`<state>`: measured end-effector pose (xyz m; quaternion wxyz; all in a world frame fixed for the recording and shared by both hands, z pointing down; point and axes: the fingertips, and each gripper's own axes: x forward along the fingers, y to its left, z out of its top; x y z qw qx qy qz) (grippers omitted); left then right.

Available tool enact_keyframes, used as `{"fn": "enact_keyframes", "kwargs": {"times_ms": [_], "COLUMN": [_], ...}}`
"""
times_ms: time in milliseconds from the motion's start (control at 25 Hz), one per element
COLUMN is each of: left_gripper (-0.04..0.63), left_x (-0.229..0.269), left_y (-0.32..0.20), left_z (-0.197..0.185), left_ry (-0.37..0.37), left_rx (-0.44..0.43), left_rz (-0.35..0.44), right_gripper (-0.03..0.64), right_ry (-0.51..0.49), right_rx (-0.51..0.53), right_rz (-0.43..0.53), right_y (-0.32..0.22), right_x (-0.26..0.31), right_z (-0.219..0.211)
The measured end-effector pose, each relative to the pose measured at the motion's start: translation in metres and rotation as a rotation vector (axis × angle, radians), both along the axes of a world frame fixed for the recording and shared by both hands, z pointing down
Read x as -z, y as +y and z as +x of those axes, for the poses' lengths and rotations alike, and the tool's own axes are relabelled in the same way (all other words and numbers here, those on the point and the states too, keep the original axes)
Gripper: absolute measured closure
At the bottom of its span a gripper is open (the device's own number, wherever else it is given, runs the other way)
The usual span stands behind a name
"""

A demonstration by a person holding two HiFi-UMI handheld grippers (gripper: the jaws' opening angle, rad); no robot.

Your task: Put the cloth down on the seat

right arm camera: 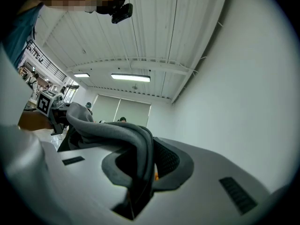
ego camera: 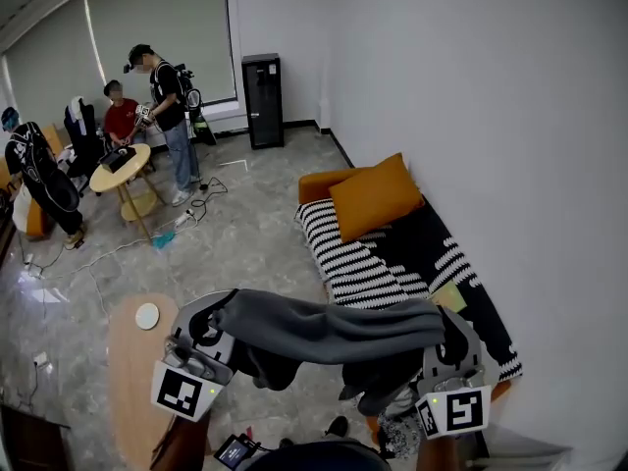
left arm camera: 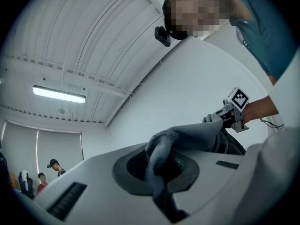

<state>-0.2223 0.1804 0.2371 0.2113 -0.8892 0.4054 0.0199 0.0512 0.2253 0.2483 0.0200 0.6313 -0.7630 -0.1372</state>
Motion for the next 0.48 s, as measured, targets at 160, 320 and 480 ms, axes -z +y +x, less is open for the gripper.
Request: {"fn": "enact_keyframes", "kwargs": {"times_ms": [160, 320, 480], "left_gripper": [0.588, 0.588, 0.588], "left_x": [0.001, -0.001, -0.004], "left_y": [-0.021, -0.045, -0.063], "left_z": [0.016, 0.033, 0.047], "left_ry": [-0.038, -0.035, -0.045], "left_rx": [0.030, 0.058, 0.074], "left_rz": [0.016, 0.005, -0.002], "right_gripper": [0.565, 0.565, 0.565], "right_ry": [-0.021, -0.030, -0.044], "right_rx": [0.027, 0.061, 0.068], "right_rz": [0.014, 0.014, 0.008], "right_y": [-0.031, -0.060, -0.082], "right_x": [-0.003, -0.006, -0.011], "right_z": [0.021, 0.038, 0.055]}}
